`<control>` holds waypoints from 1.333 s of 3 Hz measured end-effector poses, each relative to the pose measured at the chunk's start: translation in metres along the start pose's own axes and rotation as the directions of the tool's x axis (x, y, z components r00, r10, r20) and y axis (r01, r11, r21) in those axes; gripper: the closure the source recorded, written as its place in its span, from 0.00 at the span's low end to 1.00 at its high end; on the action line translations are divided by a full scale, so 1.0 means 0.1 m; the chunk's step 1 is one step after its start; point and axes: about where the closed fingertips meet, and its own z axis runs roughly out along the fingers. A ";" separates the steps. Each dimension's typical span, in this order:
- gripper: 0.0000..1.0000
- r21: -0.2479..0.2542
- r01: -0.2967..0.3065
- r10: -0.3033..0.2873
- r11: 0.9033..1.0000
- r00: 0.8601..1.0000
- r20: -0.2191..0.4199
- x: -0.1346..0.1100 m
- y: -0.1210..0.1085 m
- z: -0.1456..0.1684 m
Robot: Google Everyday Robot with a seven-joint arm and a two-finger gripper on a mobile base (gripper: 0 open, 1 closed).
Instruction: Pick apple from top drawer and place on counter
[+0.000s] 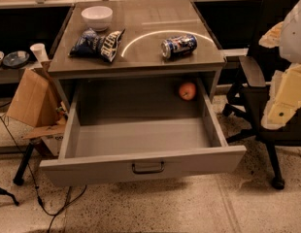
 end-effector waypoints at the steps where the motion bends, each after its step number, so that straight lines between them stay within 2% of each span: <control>1: 0.00 0.000 0.000 0.000 1.000 1.000 0.000 0.00 0.00 0.00; 2: 0.00 -0.015 -0.031 0.032 0.999 0.997 0.075 -0.19 -0.03 0.02; 3: 0.00 -0.108 -0.068 0.089 0.992 0.975 0.203 -0.82 -0.03 0.32; 4: 0.00 -0.247 -0.134 0.202 0.960 0.940 0.275 -1.63 0.02 0.71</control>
Offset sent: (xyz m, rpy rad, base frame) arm 0.0228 0.0535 0.0066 0.2552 0.0148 -0.0260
